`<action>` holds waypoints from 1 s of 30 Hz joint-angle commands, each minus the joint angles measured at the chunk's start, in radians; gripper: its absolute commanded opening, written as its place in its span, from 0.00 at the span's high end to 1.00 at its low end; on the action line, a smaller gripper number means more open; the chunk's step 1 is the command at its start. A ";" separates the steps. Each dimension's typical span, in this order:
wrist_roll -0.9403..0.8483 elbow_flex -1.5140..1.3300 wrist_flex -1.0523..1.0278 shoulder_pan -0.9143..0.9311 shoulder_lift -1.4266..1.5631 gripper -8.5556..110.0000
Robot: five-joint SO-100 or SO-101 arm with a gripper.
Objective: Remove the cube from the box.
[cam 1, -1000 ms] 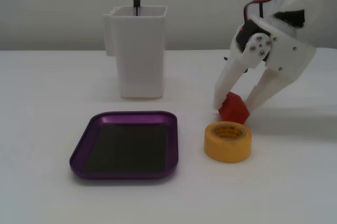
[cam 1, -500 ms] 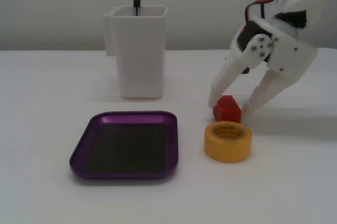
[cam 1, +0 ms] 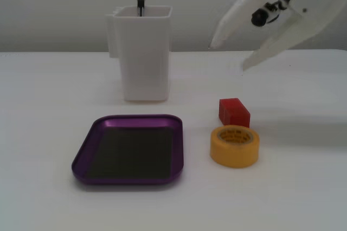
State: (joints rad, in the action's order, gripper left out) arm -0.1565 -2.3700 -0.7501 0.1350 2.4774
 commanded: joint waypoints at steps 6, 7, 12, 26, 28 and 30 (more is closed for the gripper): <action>0.009 -0.072 -0.236 0.003 0.477 0.80; 0.008 -0.110 -0.245 0.003 0.531 0.80; -0.003 -0.347 -0.245 0.014 0.769 0.80; 0.009 -0.680 -0.245 0.002 0.966 0.81; 0.009 -0.707 -0.245 0.002 0.966 0.81; 0.009 -0.729 -0.255 0.002 0.966 0.83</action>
State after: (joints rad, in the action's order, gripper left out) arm -0.1519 -3.0649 -0.9986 0.1442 3.3563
